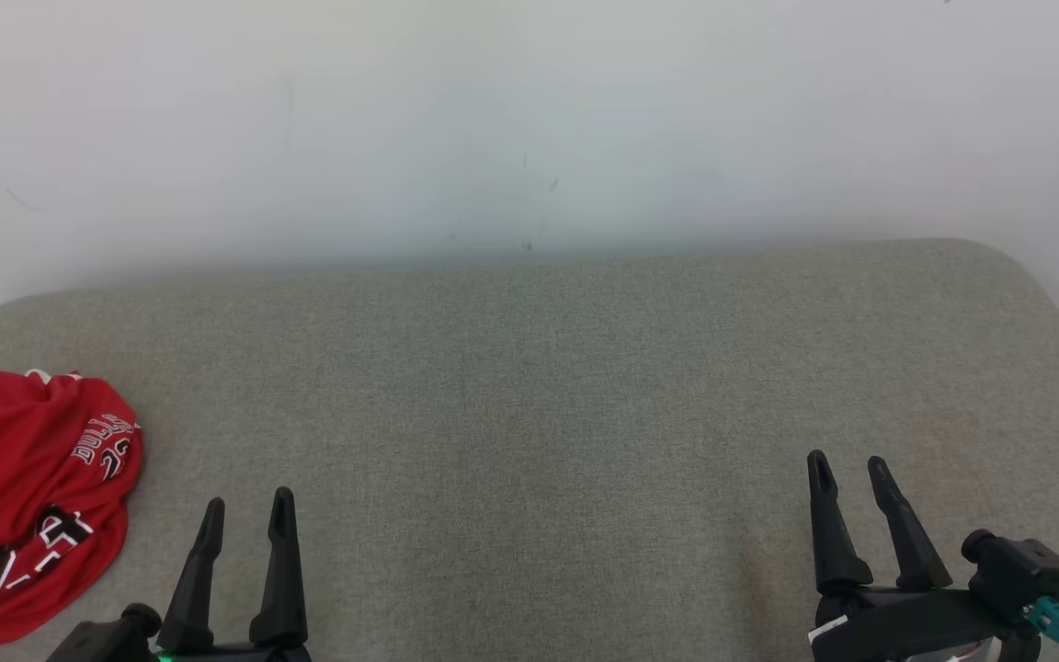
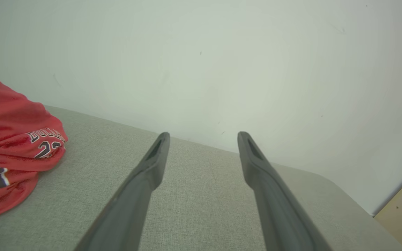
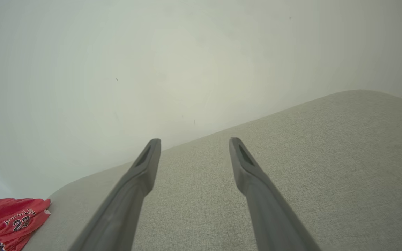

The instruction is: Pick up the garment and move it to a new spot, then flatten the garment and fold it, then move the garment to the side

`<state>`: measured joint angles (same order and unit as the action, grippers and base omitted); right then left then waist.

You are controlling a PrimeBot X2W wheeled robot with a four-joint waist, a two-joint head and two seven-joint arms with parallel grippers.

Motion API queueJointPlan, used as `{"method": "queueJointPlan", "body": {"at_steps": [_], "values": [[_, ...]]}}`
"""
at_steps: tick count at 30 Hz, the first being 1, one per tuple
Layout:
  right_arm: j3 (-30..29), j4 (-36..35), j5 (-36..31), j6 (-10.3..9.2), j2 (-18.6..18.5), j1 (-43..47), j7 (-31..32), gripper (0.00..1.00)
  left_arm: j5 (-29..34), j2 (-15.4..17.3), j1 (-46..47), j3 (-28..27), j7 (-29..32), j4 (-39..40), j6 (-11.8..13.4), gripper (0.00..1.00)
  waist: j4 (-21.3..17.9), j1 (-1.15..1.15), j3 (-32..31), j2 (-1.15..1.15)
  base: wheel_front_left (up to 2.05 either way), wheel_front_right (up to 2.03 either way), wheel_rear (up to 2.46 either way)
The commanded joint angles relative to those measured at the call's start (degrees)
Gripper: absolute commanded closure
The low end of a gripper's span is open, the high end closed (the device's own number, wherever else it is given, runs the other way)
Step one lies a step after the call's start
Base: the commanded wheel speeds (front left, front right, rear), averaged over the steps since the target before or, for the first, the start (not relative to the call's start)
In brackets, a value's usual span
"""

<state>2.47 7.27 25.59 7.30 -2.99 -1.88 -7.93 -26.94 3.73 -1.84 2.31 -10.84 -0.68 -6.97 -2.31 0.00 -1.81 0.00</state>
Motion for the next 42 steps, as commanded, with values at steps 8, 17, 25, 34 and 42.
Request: {"method": "queueJointPlan", "body": {"at_steps": [8, 17, 25, 34, 42], "values": [[0.1, -2.3, -5.7, 0.24, -0.2, 1.0, -1.8, 0.0, 6.2, 0.6, 1.9, 1.6, -1.2, 0.0, 0.3, 0.0, -0.1, 0.0, -0.2, 0.0, 0.0, 0.0, 0.0], [-0.1, -3.6, -10.9, 0.22, -0.2, 2.0, -3.1, 0.0, 10.9, 1.1, 2.2, 3.2, -1.9, -1.1, 0.2, 0.0, -0.3, 0.0, -0.3, 0.0, 0.0, 0.0, 0.0], [-0.3, -4.6, -15.1, 0.24, -0.2, 2.8, -4.3, 0.0, 14.8, 1.3, 2.8, 4.6, -2.6, -2.9, 0.0, 0.0, -0.4, 0.0, -0.3, 0.0, 0.0, 0.0, 0.0], [-0.4, -5.5, -19.4, 0.25, -0.2, 3.7, -5.4, 0.0, 19.1, 1.3, 3.6, 5.2, -3.3, -3.3, 0.2, 0.0, -0.7, 0.0, -0.6, 0.0, 0.0, 0.0, 0.0], [-1.0, -6.2, -22.3, 0.26, -0.1, 4.4, -6.4, 0.0, 22.3, 1.3, 4.3, 5.2, -3.8, -3.5, 0.2, 0.0, -0.8, 0.0, -0.6, 0.0, 0.0, 0.0, 0.0]]}}
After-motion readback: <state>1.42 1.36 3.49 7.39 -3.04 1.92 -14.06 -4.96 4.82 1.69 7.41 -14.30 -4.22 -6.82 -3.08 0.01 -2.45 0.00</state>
